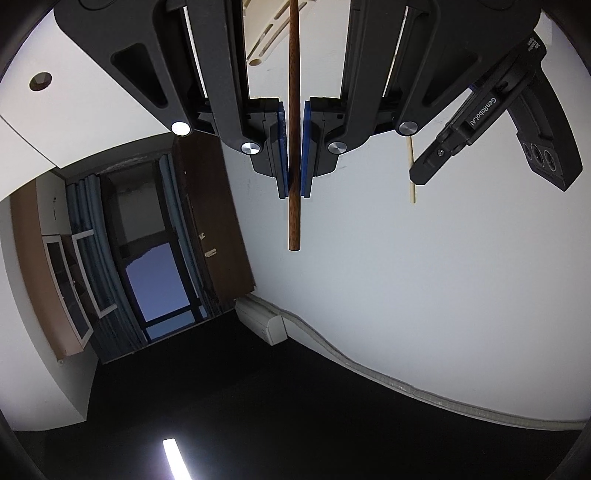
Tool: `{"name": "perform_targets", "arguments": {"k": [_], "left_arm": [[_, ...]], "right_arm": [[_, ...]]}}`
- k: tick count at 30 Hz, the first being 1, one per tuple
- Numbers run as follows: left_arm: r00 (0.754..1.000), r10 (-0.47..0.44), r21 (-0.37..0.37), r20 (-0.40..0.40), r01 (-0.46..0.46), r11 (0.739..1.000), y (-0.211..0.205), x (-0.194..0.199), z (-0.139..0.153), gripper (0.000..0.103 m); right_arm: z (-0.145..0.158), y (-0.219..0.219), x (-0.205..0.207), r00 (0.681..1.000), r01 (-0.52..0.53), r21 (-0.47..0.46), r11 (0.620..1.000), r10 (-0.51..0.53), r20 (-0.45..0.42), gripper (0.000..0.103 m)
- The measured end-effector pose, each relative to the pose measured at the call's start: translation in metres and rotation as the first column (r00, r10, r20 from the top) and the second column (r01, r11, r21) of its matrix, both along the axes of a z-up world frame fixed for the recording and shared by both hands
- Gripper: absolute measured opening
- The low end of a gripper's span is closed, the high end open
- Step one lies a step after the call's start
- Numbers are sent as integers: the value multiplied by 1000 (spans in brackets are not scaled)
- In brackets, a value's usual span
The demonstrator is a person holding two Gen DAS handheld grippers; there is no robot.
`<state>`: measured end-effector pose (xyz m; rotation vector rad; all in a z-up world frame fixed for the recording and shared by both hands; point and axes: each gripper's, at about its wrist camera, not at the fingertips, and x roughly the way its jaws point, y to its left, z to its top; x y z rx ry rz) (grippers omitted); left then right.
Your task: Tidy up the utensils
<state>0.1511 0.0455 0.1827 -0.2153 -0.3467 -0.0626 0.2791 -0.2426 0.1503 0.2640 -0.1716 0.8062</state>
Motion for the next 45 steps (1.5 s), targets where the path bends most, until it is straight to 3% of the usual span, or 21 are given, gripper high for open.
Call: {"name": "perform_targets", "arguments": {"k": [19, 45], "left_arm": [[998, 5, 57, -56, -2, 998, -13, 22, -23, 4], [984, -74, 0, -162, 75, 997, 19, 52, -40, 5]], "right_arm": [[-13, 12, 6, 999, 37, -93, 995, -36, 3, 6], [-23, 12, 18, 996, -3, -167, 986, -11, -88, 7]]}}
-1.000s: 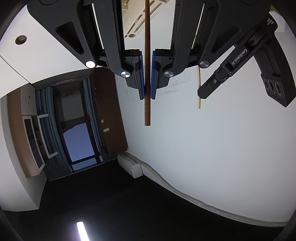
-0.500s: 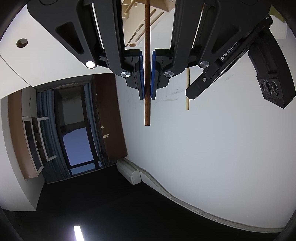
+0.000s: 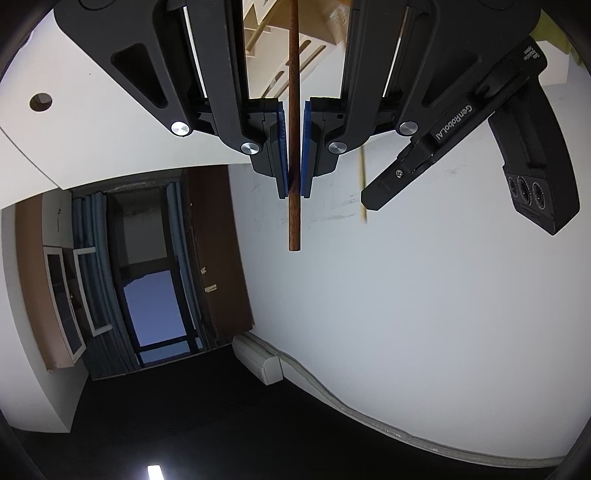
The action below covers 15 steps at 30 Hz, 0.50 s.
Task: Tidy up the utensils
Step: 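Open the right tool to drop its dark chopstick into the holder while the left tool opens too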
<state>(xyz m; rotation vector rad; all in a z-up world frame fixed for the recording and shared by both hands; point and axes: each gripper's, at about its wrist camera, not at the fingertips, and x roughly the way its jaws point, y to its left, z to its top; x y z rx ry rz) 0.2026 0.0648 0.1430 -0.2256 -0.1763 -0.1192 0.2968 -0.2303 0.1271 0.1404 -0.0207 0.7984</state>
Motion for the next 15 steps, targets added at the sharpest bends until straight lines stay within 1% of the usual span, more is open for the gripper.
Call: {"name": "perform_targets", "arguments": {"k": [3, 4, 7, 12, 15], "left_arm": [[1000, -8, -6, -7, 8, 1000, 3, -1, 0, 6], [1000, -8, -8, -8, 8, 1000, 4, -1, 0, 10], [1000, -5, -8, -5, 5, 1000, 6, -2, 2, 13], [1000, 0, -6, -15, 0, 1000, 8, -4, 3, 14], [1000, 9, -3, -24, -9, 1000, 9, -9, 3, 18]], "right_arm": [[-1, -1, 2, 1000, -7, 3, 1000, 7, -15, 9], [-1, -1, 2, 1000, -5, -3, 1000, 5, -16, 9], [-3, 0, 0, 1000, 1, -11, 1000, -1, -18, 9], [-4, -2, 0, 1000, 5, -19, 1000, -6, -28, 14], [-3, -6, -1, 999, 17, -19, 1000, -17, -34, 20]]}}
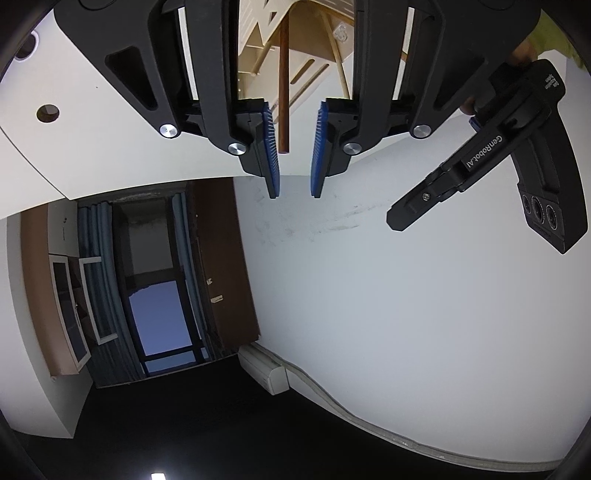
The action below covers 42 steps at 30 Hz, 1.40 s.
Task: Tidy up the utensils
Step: 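Open the right tool to drop its dark chopstick into the holder while the left tool opens too, then withdraw both open tools from the holder back toward the lying chopsticks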
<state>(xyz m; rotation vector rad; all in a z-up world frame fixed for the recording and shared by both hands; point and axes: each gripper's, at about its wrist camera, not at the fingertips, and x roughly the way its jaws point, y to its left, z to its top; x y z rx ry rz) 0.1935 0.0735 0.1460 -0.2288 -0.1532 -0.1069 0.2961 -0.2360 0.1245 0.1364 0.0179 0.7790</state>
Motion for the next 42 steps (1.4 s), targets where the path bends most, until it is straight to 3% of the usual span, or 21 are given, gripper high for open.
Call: {"name": "perform_targets", "arguments": {"k": [2, 10, 16, 21, 30, 31, 34, 42], "left_arm": [[1000, 2, 4, -6, -2, 1000, -2, -4, 0, 24], [997, 36, 20, -69, -35, 999, -8, -21, 2, 26], [989, 78, 62, -124, -70, 996, -12, -34, 3, 36], [983, 94, 112, -160, -76, 991, -19, -53, 5, 36], [970, 129, 142, -205, -101, 985, -23, -81, 7, 45], [967, 130, 139, -218, -101, 985, -23, -84, 6, 50], [950, 143, 116, -279, -115, 987, -19, -93, -5, 54], [868, 161, 105, -469, -126, 986, -2, -95, -35, 54]], "right_arm": [[0, -3, -3, 1000, 10, -4, 1000, -10, -2, 20], [-7, -9, -25, 999, 37, -27, 999, -38, -1, 28], [-11, -5, -43, 999, 41, -61, 997, -40, 13, 36], [-16, -6, -56, 999, 41, -96, 994, -43, -14, 38], [-14, -1, -78, 996, 67, -158, 985, -76, -49, 48], [-15, 0, -81, 995, 69, -166, 984, -79, -56, 49], [-23, 0, -85, 991, 64, -180, 982, -83, -101, 54], [-47, 2, -75, 963, 72, -247, 966, -132, -234, 58]]}}
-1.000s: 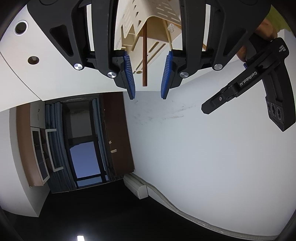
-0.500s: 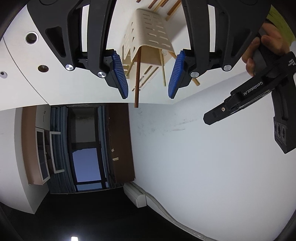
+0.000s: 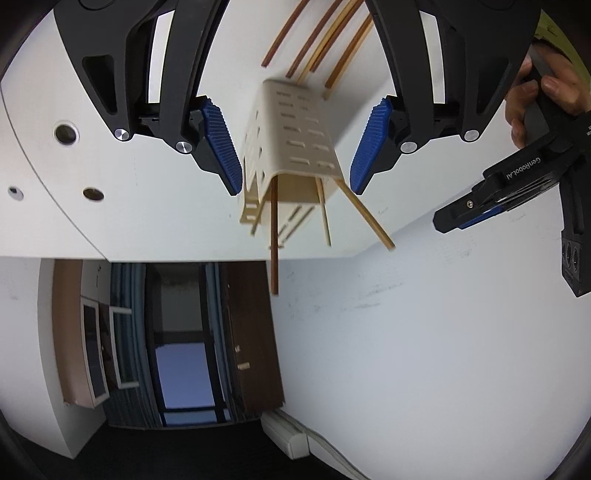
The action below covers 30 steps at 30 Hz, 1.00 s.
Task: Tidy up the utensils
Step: 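Withdraw both open tools from the holder back toward the lying chopsticks, then lower the left tool toward a light chopstick while the right tool lowers toward a dark one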
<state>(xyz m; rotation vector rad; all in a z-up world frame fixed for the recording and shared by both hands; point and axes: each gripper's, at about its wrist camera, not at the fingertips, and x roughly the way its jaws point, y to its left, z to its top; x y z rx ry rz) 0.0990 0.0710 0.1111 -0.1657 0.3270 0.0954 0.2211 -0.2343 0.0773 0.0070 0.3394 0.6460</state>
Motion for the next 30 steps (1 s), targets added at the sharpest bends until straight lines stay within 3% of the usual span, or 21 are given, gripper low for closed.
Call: {"name": "perform_targets", "arguments": {"k": [5, 13, 20, 30], "left_arm": [[992, -12, -4, -129, 11, 1000, 1, 9, -17, 54], [949, -39, 27, -314, 50, 998, -9, 32, -47, 54], [886, -75, 3, -457, 85, 996, -3, 58, -83, 54], [811, -133, -57, -569, 123, 991, 4, 101, -114, 54]], "right_arm": [[-19, 3, -1, 997, 23, -58, 998, -28, -73, 59], [-40, 4, 13, 980, 59, -145, 988, -85, -178, 59], [-70, 4, 21, 954, 44, -195, 980, -99, -284, 59], [-100, 17, 41, 908, 12, -255, 967, -118, -402, 58]]}}
